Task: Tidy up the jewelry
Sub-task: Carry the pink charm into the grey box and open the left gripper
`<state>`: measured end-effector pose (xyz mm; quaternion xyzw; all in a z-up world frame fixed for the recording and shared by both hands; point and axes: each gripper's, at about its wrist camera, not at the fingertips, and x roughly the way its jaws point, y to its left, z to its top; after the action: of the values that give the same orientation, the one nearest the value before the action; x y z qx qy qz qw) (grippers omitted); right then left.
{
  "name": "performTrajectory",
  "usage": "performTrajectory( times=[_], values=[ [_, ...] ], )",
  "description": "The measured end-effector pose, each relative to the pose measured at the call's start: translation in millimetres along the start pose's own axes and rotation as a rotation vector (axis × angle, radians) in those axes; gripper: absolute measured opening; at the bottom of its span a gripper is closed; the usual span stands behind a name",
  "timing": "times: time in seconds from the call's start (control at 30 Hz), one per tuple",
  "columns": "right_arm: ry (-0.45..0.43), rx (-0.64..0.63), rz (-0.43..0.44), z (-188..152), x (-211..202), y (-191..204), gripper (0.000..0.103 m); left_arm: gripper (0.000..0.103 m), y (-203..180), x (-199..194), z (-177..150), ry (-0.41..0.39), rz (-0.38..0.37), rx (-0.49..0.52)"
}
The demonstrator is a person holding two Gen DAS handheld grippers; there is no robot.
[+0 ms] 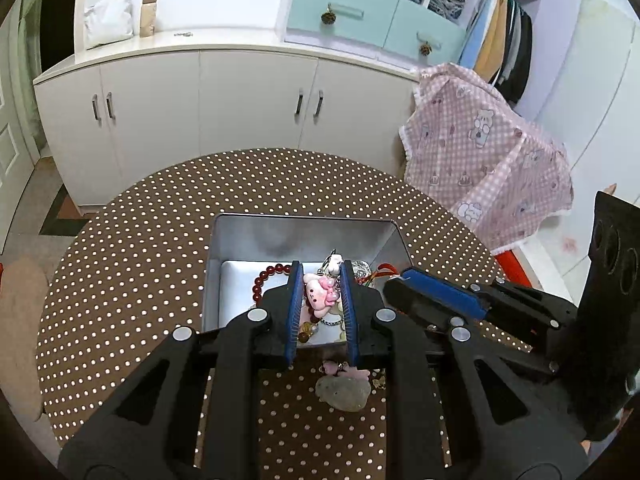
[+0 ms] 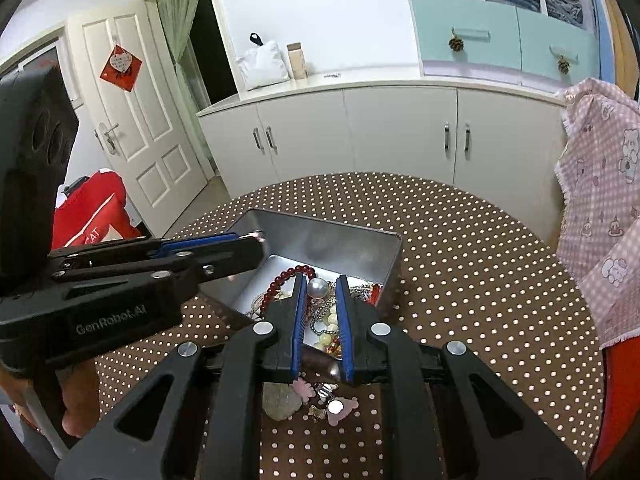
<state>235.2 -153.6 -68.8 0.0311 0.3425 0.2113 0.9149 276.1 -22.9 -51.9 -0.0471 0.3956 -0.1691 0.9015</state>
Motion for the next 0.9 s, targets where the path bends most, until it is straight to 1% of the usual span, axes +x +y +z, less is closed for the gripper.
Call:
performTrajectory(
  times=[0.2,0.43,0.5,0.67,0.8,0.83,0.87,0.9],
  values=[
    [0.014,0.019,0.001,-1.7,3.9,-4.2,0.015,0.019,2.6,10.6,-1.2,0.023,0.006,-0.007],
    [-0.024,0.017,-0.014,-0.7,-7.1,-5.3,0.026,0.020,3.6,15.5,-2.8,0.036,0.001,-0.018],
    [-0.038,0.019,-0.017,-1.1,-11.9,-5.6,0.033,0.020,4.1,17.9,-2.0,0.045,-0.004,-0.026],
    [-0.054,0.042,-0.022,-4.6,-18.8,-13.1,0.037,0.020,2.9,20.2,-2.9,0.058,-0.005,-0.020],
    [-0.048,0.057,-0.021,-10.8,-20.9,-16.5,0.039,0.021,3.0,20.3,-2.8,0.065,-0.004,-0.023],
    [-0.047,0.062,-0.020,-12.5,-21.6,-17.7,0.039,0.023,3.1,20.3,-2.8,0.068,-0.005,-0.023],
    [-0.046,0.065,-0.019,-13.5,-22.5,-18.1,0.039,0.033,2.7,20.1,-3.2,0.069,-0.010,-0.024],
    [-0.045,0.071,-0.019,-15.4,-23.8,-19.4,0.039,0.057,2.3,19.0,-4.0,0.065,-0.019,-0.029]
  ],
)
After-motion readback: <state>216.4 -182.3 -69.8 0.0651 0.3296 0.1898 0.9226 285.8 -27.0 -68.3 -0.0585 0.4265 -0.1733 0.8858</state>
